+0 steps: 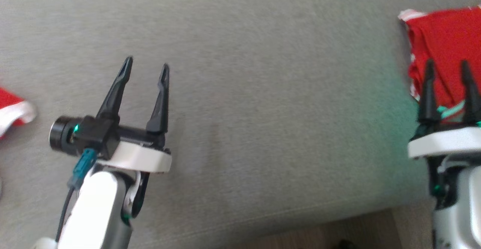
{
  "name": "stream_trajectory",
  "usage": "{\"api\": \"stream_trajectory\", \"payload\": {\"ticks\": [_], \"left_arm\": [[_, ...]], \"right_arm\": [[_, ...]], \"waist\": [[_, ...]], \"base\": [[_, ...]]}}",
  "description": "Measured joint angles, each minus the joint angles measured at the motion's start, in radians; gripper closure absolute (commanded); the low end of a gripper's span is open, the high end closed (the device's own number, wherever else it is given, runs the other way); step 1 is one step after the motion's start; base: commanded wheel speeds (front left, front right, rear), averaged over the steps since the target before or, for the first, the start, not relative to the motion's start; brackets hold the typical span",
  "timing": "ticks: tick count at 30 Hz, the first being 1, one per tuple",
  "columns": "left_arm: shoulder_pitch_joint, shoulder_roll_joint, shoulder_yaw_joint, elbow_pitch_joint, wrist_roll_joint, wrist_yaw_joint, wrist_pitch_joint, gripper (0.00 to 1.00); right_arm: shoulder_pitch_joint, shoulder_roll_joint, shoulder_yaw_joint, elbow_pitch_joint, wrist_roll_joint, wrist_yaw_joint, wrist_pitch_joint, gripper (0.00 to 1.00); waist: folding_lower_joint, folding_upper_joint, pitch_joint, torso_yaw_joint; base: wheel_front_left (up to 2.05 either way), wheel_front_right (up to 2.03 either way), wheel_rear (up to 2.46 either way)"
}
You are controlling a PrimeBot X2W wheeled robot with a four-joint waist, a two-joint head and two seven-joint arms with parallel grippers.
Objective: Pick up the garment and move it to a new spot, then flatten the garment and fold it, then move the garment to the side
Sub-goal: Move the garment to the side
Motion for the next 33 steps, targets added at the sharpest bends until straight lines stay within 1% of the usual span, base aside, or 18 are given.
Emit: {"api": "stream_trajectory", "payload": {"ticks": [4,7,10,15,20,27,33], "left_arm": [[0.05,-0.011,0.03,0.011,-0.015,0.023,0.0,0.0],[0.083,-0.017,0.04,0.01,-0.021,0.038,0.0,0.0],[0.11,-0.018,0.064,0.01,-0.021,0.047,0.0,0.0],[0.165,-0.018,0.077,0.026,-0.04,0.048,0.0,0.0],[0.223,-0.017,0.083,0.044,-0.041,0.046,0.0,0.0],[0.29,-0.015,0.067,0.057,-0.042,0.049,0.002,0.0],[0.331,-0.01,0.062,0.044,-0.051,0.056,0.015,0.0]], "right_arm": [[0.067,0.018,0.072,-0.109,0.006,0.0,0.023,0.0],[0.104,0.02,0.086,-0.17,0.006,0.0,0.036,0.0],[0.135,0.025,0.093,-0.209,0.006,0.0,0.059,0.0],[0.197,0.035,0.1,-0.231,0.006,0.0,0.097,0.0],[0.275,0.039,0.108,-0.235,0.006,0.0,0.123,0.0],[0.365,0.041,0.108,-0.246,0.015,0.0,0.148,0.0],[0.388,0.041,0.109,-0.262,0.025,0.0,0.158,0.0]], "waist": [[0.0,0.0,-0.049,0.059],[0.0,0.0,-0.083,0.104],[0.0,0.0,-0.122,0.139],[0.0,0.0,-0.192,0.176],[0.0,0.0,-0.264,0.192],[0.0,0.0,-0.356,0.197],[0.0,0.0001,-0.403,0.185]], "base": [[0.0,0.0,0.0],[0.0,0.0,0.0],[0.0,0.0,0.0],[0.0,0.0,0.0],[0.0,0.0,0.0],[0.0,0.0,0.0],[0.0,0.0,0.0]]}}
